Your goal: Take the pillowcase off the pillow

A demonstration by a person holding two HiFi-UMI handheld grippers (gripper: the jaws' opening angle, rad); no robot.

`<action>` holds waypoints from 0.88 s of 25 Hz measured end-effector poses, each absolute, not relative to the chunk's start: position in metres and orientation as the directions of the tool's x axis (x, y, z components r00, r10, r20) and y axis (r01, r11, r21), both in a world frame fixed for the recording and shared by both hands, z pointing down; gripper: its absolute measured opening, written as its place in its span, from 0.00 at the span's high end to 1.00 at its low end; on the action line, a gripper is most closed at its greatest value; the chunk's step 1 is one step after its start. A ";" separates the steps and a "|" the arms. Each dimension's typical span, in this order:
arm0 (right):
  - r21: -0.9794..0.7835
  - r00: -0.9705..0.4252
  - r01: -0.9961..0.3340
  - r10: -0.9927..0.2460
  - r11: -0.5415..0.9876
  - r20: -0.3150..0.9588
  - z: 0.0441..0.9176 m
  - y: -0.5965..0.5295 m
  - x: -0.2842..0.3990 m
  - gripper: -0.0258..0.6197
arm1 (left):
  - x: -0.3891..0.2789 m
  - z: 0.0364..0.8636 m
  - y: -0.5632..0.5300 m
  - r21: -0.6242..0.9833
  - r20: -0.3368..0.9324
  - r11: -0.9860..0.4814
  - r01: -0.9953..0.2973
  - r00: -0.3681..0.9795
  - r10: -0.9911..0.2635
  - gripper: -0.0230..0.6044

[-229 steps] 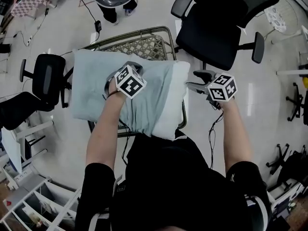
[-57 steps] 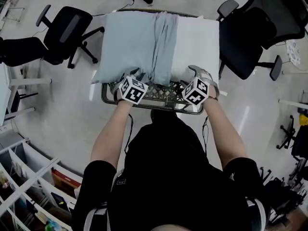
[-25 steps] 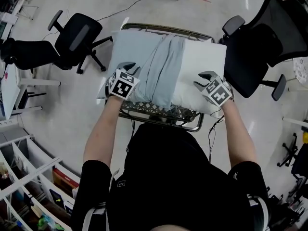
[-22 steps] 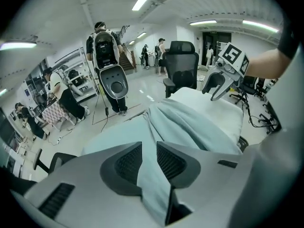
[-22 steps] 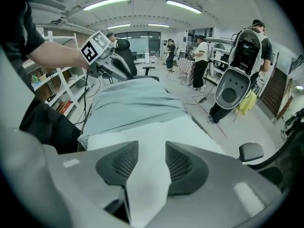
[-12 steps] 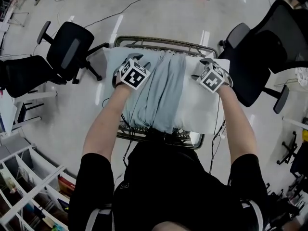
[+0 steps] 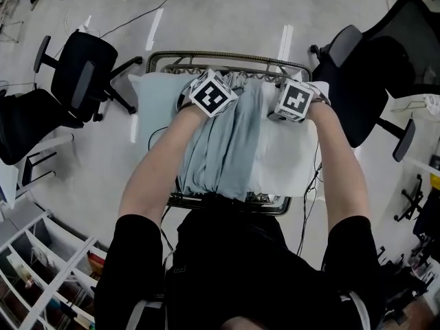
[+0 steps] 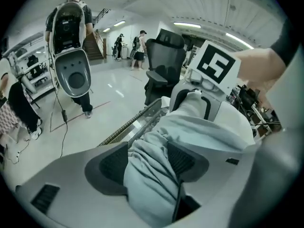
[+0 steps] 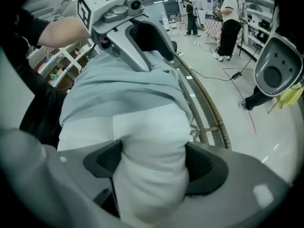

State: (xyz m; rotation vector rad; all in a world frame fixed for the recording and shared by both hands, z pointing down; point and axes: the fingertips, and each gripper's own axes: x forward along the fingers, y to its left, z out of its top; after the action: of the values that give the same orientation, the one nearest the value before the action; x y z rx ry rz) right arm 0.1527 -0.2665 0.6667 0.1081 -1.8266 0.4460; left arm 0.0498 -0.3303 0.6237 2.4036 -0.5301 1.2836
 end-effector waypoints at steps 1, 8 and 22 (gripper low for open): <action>-0.264 -0.307 -0.277 0.175 0.924 0.935 0.665 -0.263 0.152 0.33 | 0.050 0.627 -0.330 0.143 0.851 -0.863 -0.485 0.506 -0.143 0.56; -0.359 -0.334 -0.171 0.289 0.918 0.897 0.625 -0.205 0.156 0.68 | 0.020 0.618 -0.295 -0.095 0.943 -0.953 -0.287 0.281 -0.178 0.92; -0.384 -0.518 -0.256 0.209 0.887 0.829 0.553 -0.123 0.181 0.78 | -0.061 0.547 -0.233 -0.248 0.921 -0.901 -0.356 0.202 -0.333 0.93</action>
State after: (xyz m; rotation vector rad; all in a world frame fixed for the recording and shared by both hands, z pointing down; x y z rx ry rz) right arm 0.1811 -0.1234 0.5535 0.0341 -2.0359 0.5754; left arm -0.0613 -0.2328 0.5466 2.4198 -0.6936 1.8468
